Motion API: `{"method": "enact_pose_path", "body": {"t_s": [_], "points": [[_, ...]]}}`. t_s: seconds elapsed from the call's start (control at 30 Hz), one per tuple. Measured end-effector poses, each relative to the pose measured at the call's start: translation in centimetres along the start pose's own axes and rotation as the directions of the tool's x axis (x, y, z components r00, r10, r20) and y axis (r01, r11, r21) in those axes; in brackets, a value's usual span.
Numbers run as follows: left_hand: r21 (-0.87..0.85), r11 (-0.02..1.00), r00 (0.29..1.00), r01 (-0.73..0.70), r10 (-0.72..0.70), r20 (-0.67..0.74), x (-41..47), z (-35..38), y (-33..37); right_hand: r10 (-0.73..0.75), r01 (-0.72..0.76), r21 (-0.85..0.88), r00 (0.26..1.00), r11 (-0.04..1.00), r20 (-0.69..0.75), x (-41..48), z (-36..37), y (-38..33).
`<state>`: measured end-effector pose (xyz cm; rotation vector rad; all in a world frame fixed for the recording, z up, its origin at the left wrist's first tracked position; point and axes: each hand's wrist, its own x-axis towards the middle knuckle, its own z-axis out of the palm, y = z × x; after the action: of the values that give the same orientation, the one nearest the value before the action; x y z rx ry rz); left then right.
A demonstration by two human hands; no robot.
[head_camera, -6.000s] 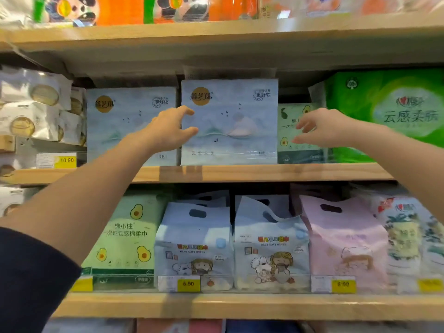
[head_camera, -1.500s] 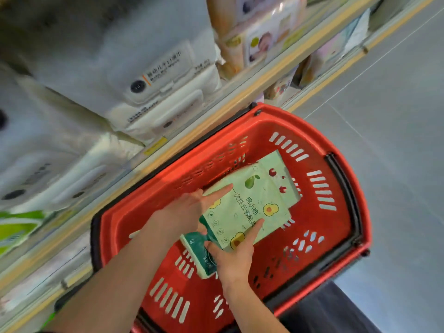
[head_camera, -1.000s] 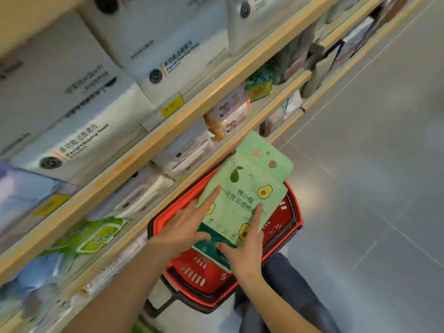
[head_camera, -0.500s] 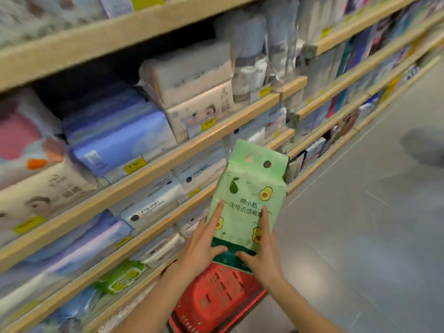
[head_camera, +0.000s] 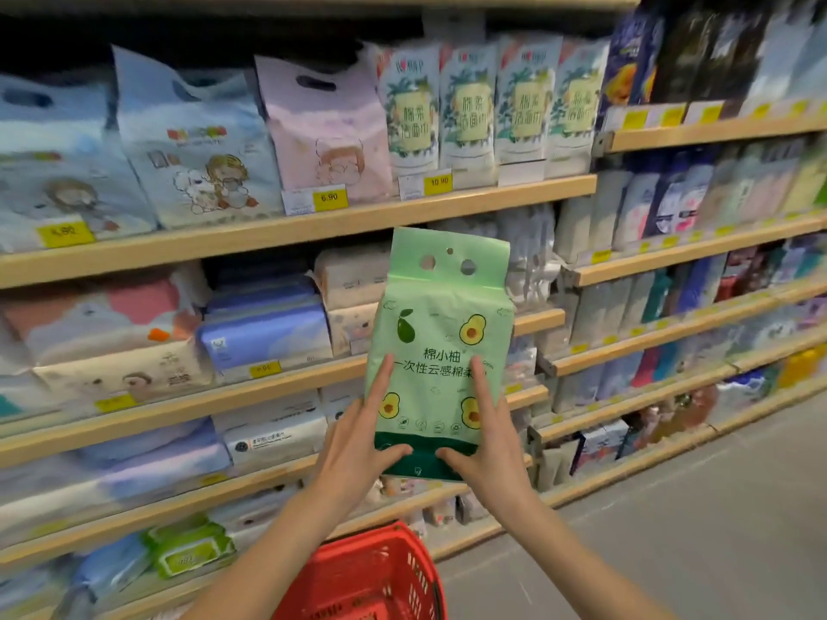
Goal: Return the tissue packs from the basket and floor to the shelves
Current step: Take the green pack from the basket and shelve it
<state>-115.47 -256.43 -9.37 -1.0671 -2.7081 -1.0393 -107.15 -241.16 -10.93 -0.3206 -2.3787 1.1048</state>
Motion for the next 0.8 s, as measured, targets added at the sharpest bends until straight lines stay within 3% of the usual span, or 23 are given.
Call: {"method": "enact_pose_path", "body": {"t_s": [0.33, 0.6, 0.8], "points": [[0.112, 0.993, 0.915, -0.034, 0.076, -0.396, 1.9, -9.3, 6.5, -0.380, 0.381, -0.004, 0.923, 0.925, -0.064, 6.3, -5.5, -9.1], [0.230, 0.970, 0.802, -0.077, 0.197, -0.565, 5.4, -17.5, 7.3, -0.563, 0.566, -0.032, 0.812, 0.824, -0.151, 12.6, -6.0, -16.9], [0.265, 0.954, 0.736, -0.143, 0.281, -0.616, 8.7, -24.3, 7.2, -0.666, 0.668, -0.088, 0.704, 0.739, -0.247, 18.0, -5.5, -23.2]]}}
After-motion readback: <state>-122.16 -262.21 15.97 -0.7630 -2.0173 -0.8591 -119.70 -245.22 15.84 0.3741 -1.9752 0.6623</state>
